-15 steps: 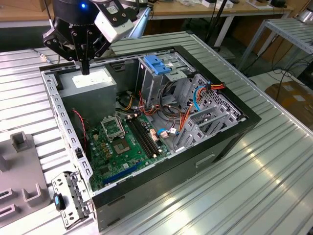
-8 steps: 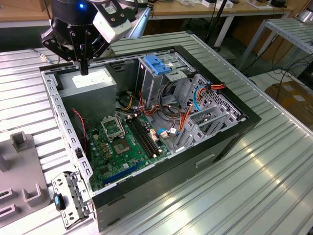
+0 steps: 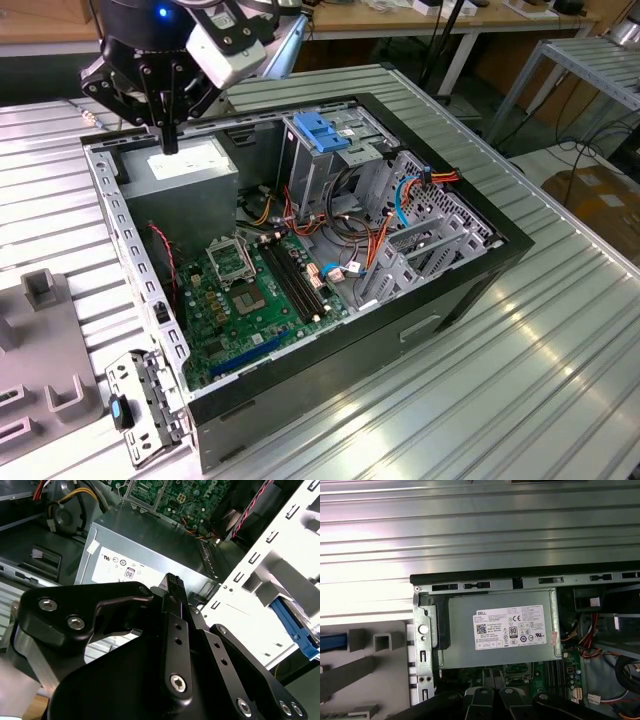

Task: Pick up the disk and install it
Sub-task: 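Reach for the disk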

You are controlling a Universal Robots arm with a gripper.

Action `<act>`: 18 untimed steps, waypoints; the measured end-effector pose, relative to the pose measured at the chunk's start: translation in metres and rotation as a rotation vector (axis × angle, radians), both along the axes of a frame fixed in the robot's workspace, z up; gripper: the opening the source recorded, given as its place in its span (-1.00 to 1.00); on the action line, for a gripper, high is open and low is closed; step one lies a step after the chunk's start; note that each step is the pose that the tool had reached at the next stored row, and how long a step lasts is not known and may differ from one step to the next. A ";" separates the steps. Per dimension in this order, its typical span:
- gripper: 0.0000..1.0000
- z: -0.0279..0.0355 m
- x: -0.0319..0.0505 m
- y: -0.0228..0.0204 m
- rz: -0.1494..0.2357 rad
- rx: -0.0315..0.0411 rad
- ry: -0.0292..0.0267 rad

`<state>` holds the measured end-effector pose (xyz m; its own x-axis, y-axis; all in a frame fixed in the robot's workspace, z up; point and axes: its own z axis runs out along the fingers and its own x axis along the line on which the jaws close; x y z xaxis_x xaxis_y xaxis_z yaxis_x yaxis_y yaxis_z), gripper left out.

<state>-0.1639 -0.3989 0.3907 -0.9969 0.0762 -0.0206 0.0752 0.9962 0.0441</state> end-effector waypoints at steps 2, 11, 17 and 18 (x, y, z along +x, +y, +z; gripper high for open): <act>-0.79 0.0000 -0.0005 0.0000 0.000 0.0000 0.0001; -0.79 -0.0002 -0.0029 0.0000 0.000 0.0001 0.0003; -0.79 -0.0003 -0.0049 0.0000 0.000 0.0000 0.0006; -0.79 -0.0003 -0.0053 0.0000 0.000 0.0000 0.0006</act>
<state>-0.1692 -0.3989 0.3903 -0.9969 0.0763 -0.0200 0.0753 0.9962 0.0440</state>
